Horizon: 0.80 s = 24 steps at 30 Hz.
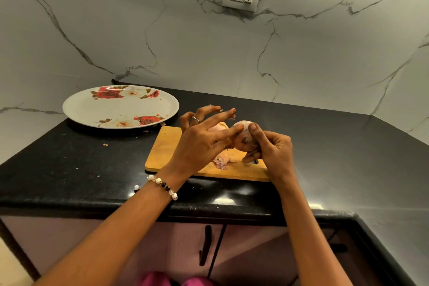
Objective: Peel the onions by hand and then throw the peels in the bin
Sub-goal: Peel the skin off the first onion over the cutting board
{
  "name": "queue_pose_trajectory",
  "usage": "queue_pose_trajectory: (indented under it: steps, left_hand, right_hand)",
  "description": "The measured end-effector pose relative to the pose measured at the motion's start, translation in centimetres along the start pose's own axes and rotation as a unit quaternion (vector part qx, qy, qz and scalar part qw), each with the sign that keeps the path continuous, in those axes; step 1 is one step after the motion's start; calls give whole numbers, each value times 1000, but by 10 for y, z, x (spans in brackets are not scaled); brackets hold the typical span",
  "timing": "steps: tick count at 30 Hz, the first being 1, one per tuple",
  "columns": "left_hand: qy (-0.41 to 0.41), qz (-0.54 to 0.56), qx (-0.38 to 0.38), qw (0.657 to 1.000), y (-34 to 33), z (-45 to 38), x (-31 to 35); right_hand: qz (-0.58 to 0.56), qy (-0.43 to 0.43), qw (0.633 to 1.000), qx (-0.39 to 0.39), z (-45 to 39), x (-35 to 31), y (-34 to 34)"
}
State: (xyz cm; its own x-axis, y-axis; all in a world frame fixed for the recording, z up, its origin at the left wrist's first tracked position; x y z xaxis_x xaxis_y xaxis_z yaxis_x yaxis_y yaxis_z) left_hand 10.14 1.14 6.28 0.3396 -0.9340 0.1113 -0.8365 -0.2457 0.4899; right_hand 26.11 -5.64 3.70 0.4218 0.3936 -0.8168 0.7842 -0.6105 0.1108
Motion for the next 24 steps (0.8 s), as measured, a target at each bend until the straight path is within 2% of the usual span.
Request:
queue_pose_trajectory:
  steps: [8,13,24]
  left_hand:
    - [-13,34,34,999,7,0,2]
    - [46,126,4,991,1,0,-9]
    - [133,193,-17,972,-4,-2,-20]
  right_hand:
    - [-18,-21,999,-22,1,3,-4]
    - [-14,-7,999,-33,1,0,-5]
    - [1,11,1000,-28,2,-3,-5]
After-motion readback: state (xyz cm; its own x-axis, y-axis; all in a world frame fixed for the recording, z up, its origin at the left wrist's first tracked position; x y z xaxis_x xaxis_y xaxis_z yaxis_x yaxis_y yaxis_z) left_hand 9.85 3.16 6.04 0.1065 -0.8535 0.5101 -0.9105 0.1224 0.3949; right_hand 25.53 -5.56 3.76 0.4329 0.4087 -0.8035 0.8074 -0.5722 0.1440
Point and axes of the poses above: each hand's wrist, its own z-axis away from the middle knuckle, its own y-axis out of the back of the hand, x = y × z, the point moved 7 cm from there along -z, towards the middle knuckle, and after that the axes turned 7 degrees about y, right-handed, at the moved point
